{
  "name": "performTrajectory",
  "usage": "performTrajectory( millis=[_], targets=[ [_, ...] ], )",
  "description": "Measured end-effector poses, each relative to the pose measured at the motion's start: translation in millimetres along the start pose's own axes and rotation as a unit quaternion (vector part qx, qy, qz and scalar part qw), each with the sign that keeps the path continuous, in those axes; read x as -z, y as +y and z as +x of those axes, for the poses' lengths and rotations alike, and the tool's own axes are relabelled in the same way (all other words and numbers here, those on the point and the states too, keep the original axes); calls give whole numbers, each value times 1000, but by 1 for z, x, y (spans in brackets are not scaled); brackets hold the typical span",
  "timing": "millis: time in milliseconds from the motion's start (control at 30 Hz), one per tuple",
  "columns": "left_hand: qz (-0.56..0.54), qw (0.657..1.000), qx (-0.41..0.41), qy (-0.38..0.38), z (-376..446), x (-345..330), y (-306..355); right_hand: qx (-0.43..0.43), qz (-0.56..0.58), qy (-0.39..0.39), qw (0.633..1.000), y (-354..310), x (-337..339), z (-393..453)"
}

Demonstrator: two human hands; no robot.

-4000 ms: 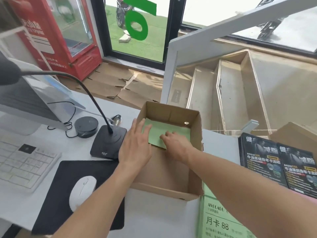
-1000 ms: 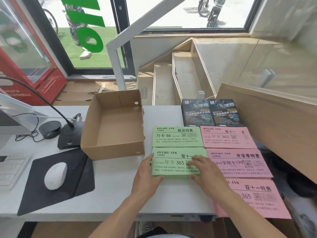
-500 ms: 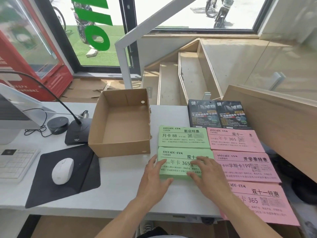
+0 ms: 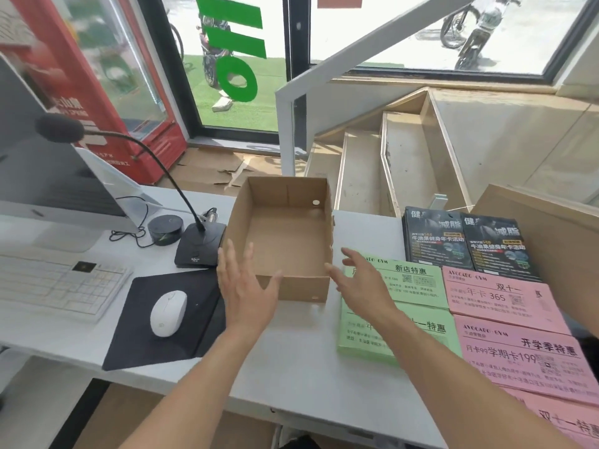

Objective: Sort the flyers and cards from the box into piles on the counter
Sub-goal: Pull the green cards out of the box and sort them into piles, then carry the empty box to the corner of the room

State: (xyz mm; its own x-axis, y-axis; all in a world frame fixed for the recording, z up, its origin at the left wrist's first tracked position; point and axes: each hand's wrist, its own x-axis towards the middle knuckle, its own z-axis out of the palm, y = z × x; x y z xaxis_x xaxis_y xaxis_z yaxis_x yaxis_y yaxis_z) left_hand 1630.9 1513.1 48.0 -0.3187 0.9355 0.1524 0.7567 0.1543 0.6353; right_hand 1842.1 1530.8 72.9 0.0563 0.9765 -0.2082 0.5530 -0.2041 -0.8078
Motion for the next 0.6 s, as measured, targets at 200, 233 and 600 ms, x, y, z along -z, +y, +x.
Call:
performTrajectory(
  millis=[200, 233, 600],
  targets=[
    [-111, 985, 118, -68, 25, 23, -23, -51, -17, -39, 998, -11, -24, 32],
    [-125, 983, 114, -70, 25, 25, -24, -52, -21, -40, 998, -10, -25, 33],
    [-247, 963, 58, 87, -40, 65, 26, 27, -12, 73, 997, -13, 13, -48]
  ],
)
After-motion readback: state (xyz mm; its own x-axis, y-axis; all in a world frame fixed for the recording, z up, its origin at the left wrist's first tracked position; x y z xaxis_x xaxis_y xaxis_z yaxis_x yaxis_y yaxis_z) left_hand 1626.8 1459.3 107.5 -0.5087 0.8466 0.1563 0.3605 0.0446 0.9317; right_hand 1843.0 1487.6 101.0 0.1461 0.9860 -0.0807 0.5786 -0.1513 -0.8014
